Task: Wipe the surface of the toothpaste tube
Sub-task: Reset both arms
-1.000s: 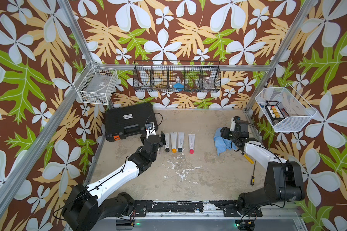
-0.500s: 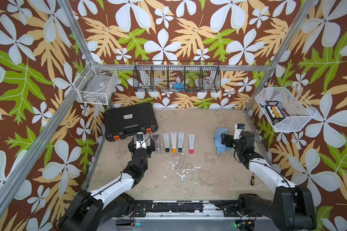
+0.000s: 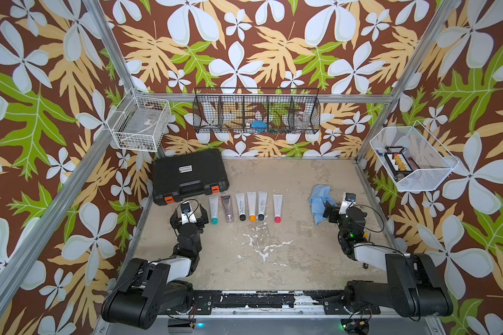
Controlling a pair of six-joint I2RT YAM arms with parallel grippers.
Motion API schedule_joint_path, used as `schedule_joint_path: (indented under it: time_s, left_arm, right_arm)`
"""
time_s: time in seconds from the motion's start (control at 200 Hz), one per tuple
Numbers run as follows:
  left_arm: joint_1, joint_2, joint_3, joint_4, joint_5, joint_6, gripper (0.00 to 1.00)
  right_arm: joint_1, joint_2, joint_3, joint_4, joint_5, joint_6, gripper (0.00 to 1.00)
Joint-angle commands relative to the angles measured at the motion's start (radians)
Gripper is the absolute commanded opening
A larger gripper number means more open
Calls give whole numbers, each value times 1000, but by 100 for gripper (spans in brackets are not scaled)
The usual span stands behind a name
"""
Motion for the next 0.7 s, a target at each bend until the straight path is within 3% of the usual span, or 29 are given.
schedule_joint_path:
  time_s: [0.0,0.115,0.2,0.28,0.38,0.696]
  left_arm:
    - [41,82,-18,198,223,-45,100]
    - [41,142,-24,263,231,-43,100]
    - [41,148,4,220,213,-50,100]
    - [42,158,52,132,168,-70,100]
    - [44,158,46,146,168,-72,100]
    - [44,157,45,144,168,-73,100]
  right_arm:
    - [-1,49,-37,213,-21,-50,100]
    - [0,179,-142,566,-27,-49,100]
    - [2,114,-88,342,-27,-51,100]
    - [6,154,-118,471,-16,-58,100]
    - [9,122,-92,364,-18,-59,100]
    - [26,135,-78,361,-19,-84,100]
